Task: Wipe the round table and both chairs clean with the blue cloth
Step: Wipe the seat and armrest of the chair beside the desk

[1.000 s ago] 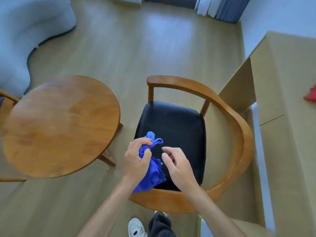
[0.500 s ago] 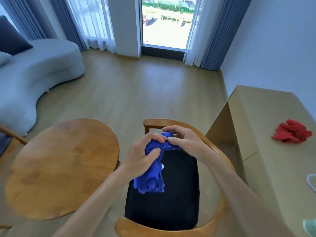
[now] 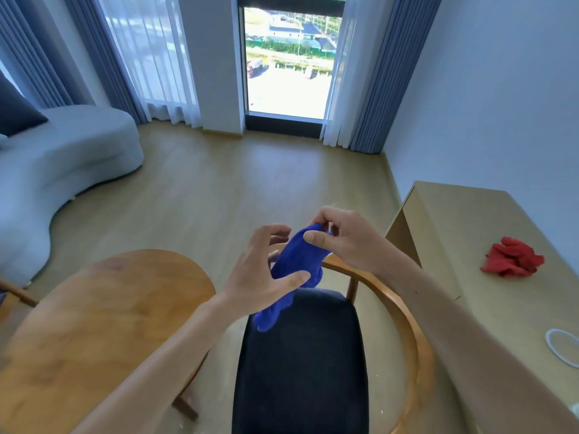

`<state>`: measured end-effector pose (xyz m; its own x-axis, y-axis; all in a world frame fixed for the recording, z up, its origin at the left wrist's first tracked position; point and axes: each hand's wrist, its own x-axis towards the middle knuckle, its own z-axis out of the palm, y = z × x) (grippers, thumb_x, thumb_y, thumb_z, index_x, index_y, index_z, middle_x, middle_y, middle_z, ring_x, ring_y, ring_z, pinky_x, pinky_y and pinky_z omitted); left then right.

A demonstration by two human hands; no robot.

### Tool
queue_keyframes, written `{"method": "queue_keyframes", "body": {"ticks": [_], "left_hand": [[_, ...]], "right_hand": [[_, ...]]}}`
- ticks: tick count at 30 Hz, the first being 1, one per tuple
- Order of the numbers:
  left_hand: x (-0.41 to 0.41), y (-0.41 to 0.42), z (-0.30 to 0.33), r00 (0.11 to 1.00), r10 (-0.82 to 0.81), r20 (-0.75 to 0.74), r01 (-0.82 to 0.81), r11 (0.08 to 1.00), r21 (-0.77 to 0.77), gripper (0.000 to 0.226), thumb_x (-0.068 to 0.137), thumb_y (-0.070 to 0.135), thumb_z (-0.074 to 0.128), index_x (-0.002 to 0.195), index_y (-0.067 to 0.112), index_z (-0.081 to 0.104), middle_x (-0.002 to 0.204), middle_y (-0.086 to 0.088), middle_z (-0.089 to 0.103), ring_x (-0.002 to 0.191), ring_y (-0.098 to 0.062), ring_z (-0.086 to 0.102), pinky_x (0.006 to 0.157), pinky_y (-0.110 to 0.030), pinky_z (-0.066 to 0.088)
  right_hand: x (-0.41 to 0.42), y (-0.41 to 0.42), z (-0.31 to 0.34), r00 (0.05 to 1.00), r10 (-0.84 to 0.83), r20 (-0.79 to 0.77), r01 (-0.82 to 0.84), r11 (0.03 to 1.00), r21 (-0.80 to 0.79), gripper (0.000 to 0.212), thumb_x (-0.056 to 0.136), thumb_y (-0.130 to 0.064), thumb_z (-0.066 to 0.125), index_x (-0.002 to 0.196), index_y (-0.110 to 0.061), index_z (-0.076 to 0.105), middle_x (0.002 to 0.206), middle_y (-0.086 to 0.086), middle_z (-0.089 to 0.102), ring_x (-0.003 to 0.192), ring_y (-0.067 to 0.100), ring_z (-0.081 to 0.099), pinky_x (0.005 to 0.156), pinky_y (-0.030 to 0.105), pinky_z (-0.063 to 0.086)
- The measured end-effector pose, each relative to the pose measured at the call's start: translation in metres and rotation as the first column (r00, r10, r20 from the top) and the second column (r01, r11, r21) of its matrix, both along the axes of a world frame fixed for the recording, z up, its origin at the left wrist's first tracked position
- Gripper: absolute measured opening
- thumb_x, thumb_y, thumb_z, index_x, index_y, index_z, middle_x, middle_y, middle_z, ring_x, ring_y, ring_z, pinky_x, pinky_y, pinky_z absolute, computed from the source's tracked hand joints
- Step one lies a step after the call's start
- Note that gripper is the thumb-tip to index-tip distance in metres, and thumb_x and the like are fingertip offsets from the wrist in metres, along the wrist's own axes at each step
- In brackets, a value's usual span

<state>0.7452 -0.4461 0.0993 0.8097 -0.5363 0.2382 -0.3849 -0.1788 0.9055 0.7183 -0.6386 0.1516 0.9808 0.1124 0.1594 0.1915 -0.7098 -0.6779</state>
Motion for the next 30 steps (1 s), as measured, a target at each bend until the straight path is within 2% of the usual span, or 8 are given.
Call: {"method": "queue_keyframes", "body": {"ticks": [5, 8, 11, 15, 18, 22, 26, 30], "left_hand": [[0.024, 0.009, 0.000, 0.993, 0.057, 0.101, -0.079, 0.969, 0.233, 0.033, 0.085, 0.007, 0.060, 0.107, 0.030, 0.052, 0.097, 0.017, 0.059, 0.085, -0.001, 0.059, 0.070, -0.007, 0.046], [0.042, 0.014, 0.018, 0.979, 0.019, 0.204, -0.091, 0.933, 0.349, 0.025, 0.086, 0.008, 0.055, 0.104, 0.026, 0.056, 0.083, 0.016, 0.057, 0.072, 0.000, 0.054, 0.060, -0.008, 0.037], [0.058, 0.022, 0.034, 0.978, -0.056, 0.200, -0.036, 0.904, 0.427, 0.020, 0.089, 0.011, 0.057, 0.098, 0.029, 0.055, 0.080, 0.016, 0.058, 0.072, -0.001, 0.054, 0.060, -0.012, 0.035], [0.072, 0.033, 0.043, 0.999, -0.032, -0.020, 0.036, 0.965, 0.259, 0.010, 0.091, 0.015, 0.061, 0.088, 0.023, 0.063, 0.074, 0.008, 0.063, 0.071, -0.011, 0.056, 0.068, -0.024, 0.043], [0.070, 0.037, 0.044, 0.970, -0.054, -0.235, 0.081, 0.991, 0.105, 0.005, 0.088, 0.017, 0.062, 0.086, 0.013, 0.065, 0.074, 0.002, 0.060, 0.074, -0.015, 0.053, 0.074, -0.035, 0.042], [0.066, 0.040, 0.047, 0.938, -0.098, -0.332, 0.114, 0.993, 0.028, 0.006, 0.082, 0.025, 0.058, 0.079, 0.024, 0.063, 0.076, 0.000, 0.057, 0.074, -0.015, 0.050, 0.067, -0.031, 0.038], [0.067, 0.046, 0.061, 0.967, -0.161, -0.197, 0.204, 0.954, 0.220, 0.019, 0.096, 0.010, 0.052, 0.096, 0.025, 0.065, 0.089, 0.005, 0.065, 0.083, -0.013, 0.059, 0.073, -0.027, 0.048], [0.062, 0.046, 0.078, 0.942, -0.316, -0.113, 0.331, 0.819, 0.468, 0.042, 0.093, -0.004, 0.045, 0.117, 0.028, 0.061, 0.105, 0.013, 0.066, 0.097, -0.005, 0.061, 0.082, -0.021, 0.053]], "right_hand": [[0.000, -0.010, 0.023, 0.994, -0.066, 0.085, 0.062, 0.997, 0.046, 0.008, 0.096, -0.022, 0.056, 0.089, -0.025, 0.055, 0.110, -0.017, 0.056, 0.104, 0.003, 0.053, 0.086, 0.020, 0.044], [-0.005, -0.017, 0.025, 0.980, -0.190, 0.056, 0.180, 0.973, 0.141, 0.013, 0.100, -0.021, 0.051, 0.088, -0.025, 0.052, 0.095, -0.013, 0.061, 0.088, 0.008, 0.057, 0.075, 0.025, 0.047], [-0.011, -0.021, 0.017, 0.943, -0.317, 0.103, 0.305, 0.945, 0.121, 0.010, 0.101, -0.022, 0.048, 0.091, -0.021, 0.051, 0.083, -0.005, 0.055, 0.075, 0.009, 0.051, 0.063, 0.013, 0.042], [-0.016, -0.020, 0.006, 0.905, -0.405, 0.127, 0.391, 0.912, 0.126, 0.010, 0.102, -0.021, 0.046, 0.101, -0.014, 0.054, 0.088, -0.002, 0.057, 0.077, 0.005, 0.052, 0.064, 0.005, 0.039], [-0.019, -0.020, 0.001, 0.938, -0.346, 0.029, 0.338, 0.930, 0.143, 0.019, 0.103, -0.024, 0.043, 0.112, -0.017, 0.058, 0.096, -0.005, 0.061, 0.089, 0.006, 0.056, 0.072, 0.011, 0.042], [-0.027, -0.024, 0.001, 0.979, -0.143, -0.146, 0.170, 0.966, 0.194, 0.029, 0.096, -0.023, 0.058, 0.124, -0.016, 0.057, 0.107, -0.001, 0.062, 0.097, 0.013, 0.060, 0.080, 0.025, 0.054], [-0.031, -0.027, 0.006, 0.987, -0.073, -0.140, 0.090, 0.989, 0.119, 0.032, 0.090, -0.007, 0.066, 0.119, -0.017, 0.059, 0.104, -0.002, 0.064, 0.094, 0.014, 0.061, 0.079, 0.023, 0.054], [-0.035, -0.023, 0.018, 0.994, 0.006, -0.106, -0.006, 1.000, 0.007, 0.027, 0.085, 0.002, 0.064, 0.103, -0.017, 0.066, 0.093, -0.003, 0.066, 0.085, 0.011, 0.060, 0.073, 0.024, 0.051]]}}
